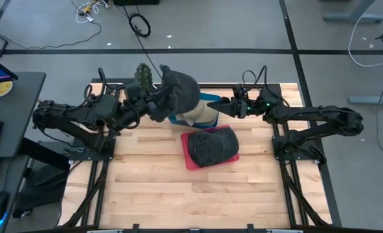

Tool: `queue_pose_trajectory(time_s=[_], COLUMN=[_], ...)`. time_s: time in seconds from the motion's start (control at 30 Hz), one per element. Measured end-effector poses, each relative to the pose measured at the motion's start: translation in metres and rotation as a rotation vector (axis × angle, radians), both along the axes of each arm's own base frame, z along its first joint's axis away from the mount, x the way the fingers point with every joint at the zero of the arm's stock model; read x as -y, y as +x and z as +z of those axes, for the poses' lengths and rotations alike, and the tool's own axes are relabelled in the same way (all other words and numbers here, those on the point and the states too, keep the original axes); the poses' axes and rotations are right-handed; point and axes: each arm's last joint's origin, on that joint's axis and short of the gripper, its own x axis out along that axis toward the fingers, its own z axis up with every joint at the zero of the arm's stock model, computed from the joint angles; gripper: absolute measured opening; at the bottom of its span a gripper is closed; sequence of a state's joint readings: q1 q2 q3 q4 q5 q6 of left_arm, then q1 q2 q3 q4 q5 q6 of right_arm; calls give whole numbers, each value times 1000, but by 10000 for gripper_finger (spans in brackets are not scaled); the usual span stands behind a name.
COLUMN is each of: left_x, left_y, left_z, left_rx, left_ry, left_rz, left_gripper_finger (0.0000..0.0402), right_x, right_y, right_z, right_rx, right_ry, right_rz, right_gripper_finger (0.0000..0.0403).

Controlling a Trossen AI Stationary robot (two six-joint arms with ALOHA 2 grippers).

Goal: Pick & Place hat
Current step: Put the black cap into the red bin

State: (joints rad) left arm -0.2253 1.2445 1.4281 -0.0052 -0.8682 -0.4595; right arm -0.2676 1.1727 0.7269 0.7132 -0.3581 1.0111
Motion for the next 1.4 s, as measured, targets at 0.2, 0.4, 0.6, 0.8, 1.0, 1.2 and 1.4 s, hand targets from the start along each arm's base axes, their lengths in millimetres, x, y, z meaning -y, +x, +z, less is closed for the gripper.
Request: queue_pose_trajectory(time_s=[0.2, 0.4, 0.6, 0.8, 1.0, 1.2, 1.4], left_x=[1, 0, -3, -1, -1, -1, -1], left_y=[5, 32, 41, 38, 38, 38, 39], left_z=[-1, -14, -17, -8, -7, -7, -8], left_rx=[18, 21, 34, 83, 87, 82, 74], left_ry=[-5, -7, -4, 46, 62, 64, 66], left_rz=[-16, -56, -62, -61, -59, -59, -59], left_gripper_finger=[1, 1, 1, 1, 1, 1, 1], right_x=[3, 5, 5, 7, 8, 7, 6], right_y=[8, 20, 25, 28, 29, 27, 25], right_z=[-3, 9, 19, 9, 3, 11, 17], right_rx=[55, 96, 111, 4, -48, 30, 85], right_ry=[1, 6, -23, -44, -72, -73, -58], right_rz=[-5, 17, 55, 49, 38, 42, 50], right_gripper_finger=[336, 336, 326, 317, 316, 312, 277])
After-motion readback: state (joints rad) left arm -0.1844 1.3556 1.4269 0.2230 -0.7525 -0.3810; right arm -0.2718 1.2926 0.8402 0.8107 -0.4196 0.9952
